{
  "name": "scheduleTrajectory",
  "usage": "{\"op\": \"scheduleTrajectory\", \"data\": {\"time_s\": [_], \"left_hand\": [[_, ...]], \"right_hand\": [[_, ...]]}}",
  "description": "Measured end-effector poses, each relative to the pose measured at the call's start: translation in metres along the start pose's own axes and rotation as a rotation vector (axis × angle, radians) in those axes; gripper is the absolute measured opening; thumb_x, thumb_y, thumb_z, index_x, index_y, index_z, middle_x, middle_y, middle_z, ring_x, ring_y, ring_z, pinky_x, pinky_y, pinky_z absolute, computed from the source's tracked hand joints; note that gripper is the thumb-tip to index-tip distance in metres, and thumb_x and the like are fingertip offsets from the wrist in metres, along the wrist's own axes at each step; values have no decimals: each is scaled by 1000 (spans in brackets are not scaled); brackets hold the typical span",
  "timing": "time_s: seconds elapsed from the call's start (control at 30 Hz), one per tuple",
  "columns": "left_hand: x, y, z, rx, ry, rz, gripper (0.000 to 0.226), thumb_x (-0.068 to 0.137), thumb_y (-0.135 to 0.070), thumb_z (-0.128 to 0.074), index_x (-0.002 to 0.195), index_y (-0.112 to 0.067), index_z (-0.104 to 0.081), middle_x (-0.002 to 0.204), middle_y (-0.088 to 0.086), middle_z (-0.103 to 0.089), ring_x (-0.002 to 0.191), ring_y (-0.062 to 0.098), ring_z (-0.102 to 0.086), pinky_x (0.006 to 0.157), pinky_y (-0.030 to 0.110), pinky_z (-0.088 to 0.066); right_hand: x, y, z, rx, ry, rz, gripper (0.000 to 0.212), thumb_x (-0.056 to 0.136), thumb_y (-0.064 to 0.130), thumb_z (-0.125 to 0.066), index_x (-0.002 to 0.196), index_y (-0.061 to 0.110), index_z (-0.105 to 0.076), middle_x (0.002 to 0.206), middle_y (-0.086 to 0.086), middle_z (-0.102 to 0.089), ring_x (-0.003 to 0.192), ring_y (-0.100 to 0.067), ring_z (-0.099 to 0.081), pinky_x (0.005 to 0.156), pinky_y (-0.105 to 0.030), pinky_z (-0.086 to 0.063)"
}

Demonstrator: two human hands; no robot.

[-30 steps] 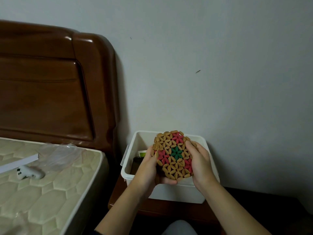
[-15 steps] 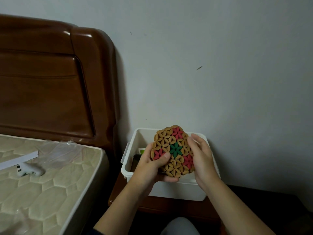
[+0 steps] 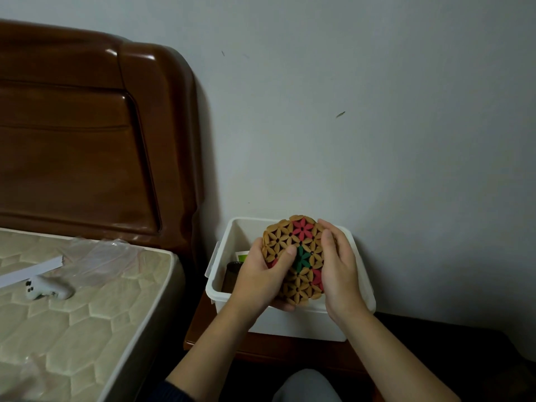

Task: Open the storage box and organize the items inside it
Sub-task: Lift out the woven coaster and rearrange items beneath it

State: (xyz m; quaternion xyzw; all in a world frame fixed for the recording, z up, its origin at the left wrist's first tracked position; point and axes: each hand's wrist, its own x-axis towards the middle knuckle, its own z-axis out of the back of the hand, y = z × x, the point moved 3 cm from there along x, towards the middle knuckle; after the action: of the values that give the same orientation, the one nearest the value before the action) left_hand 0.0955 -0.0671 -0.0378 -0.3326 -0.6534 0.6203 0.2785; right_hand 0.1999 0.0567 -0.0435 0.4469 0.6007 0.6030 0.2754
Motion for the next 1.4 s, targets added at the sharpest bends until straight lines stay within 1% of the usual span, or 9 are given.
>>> {"op": "scheduleTrajectory", "data": {"time_s": [0.47, 0.6, 0.77, 0.9, 1.0, 1.1, 1.23, 1.33, 1.4], "left_hand": [[12, 6, 19, -68, -137, -74, 32, 84, -62, -80, 109, -47, -68, 106, -5, -79, 92, 25, -80, 50, 47, -63], [26, 11, 27, -73, -130, -82, 34, 85, -57, -81, 113, -44, -68, 107, -7, -79, 92, 17, -80, 54, 48, -64], [47, 22, 41, -68, -175, -129, 39, 85, -50, -83, 119, -36, -70, 112, -6, -79, 100, 15, -78, 69, 39, -67], [64, 41, 58, -159, -231, -63, 48, 77, -57, -85, 118, -39, -68, 114, -3, -78, 99, 22, -79, 64, 53, -66], [74, 59, 75, -185, -322, -35, 43, 83, -54, -84, 118, -37, -66, 115, 0, -77, 95, 26, -80, 57, 57, -64], [81, 74, 86, -161, -394, -23, 30, 86, -49, -81, 110, -41, -65, 114, -1, -76, 92, 23, -80, 54, 54, -64], [88, 83, 85, -149, -380, -39, 21, 88, -46, -81, 104, -48, -67, 110, -8, -77, 92, 20, -80, 54, 53, -64], [88, 85, 85, -180, -396, -53, 21, 90, -46, -80, 107, -45, -68, 111, -6, -78, 92, 22, -81, 53, 53, -63], [87, 86, 87, -207, -409, -42, 26, 90, -47, -79, 112, -41, -67, 113, -3, -78, 94, 24, -80, 53, 53, -63]], "right_hand": [[7, 3, -20, -56, 43, 37, 25, 102, 50, -61, 124, 38, -66, 120, 16, -73, 115, -6, -69, 100, -43, -60], [15, -8, -30, -71, 54, 66, 26, 104, 45, -60, 128, 35, -63, 124, 13, -72, 119, -8, -68, 101, -43, -59], [30, -30, -42, -92, 147, 29, 33, 105, 51, -55, 137, 50, -60, 133, 23, -66, 125, 1, -63, 96, -23, -58], [63, -56, -40, -158, 169, -144, 39, 102, 63, -47, 136, 48, -59, 135, 16, -65, 126, -7, -63, 103, -36, -55], [90, -87, -21, -400, 90, -358, 27, 104, 42, -55, 128, 32, -60, 122, 6, -65, 109, -19, -68, 102, -47, -56], [96, -121, -4, -758, 224, -623, 6, 97, 25, -61, 91, 22, -60, 93, -4, -64, 84, -22, -62, 75, -36, -51], [87, -150, -1, -859, 408, -942, 11, 95, 29, -63, 96, 26, -52, 89, 1, -52, 72, -16, -50, 62, -30, -43], [90, -161, -3, -728, 377, -1023, 15, 100, 37, -65, 104, 28, -54, 94, 2, -59, 74, -18, -53, 76, -35, -45], [93, -169, -4, -684, 373, -1050, 32, 100, 45, -66, 124, 27, -57, 123, -2, -63, 102, -24, -57, 95, -40, -43]]}}
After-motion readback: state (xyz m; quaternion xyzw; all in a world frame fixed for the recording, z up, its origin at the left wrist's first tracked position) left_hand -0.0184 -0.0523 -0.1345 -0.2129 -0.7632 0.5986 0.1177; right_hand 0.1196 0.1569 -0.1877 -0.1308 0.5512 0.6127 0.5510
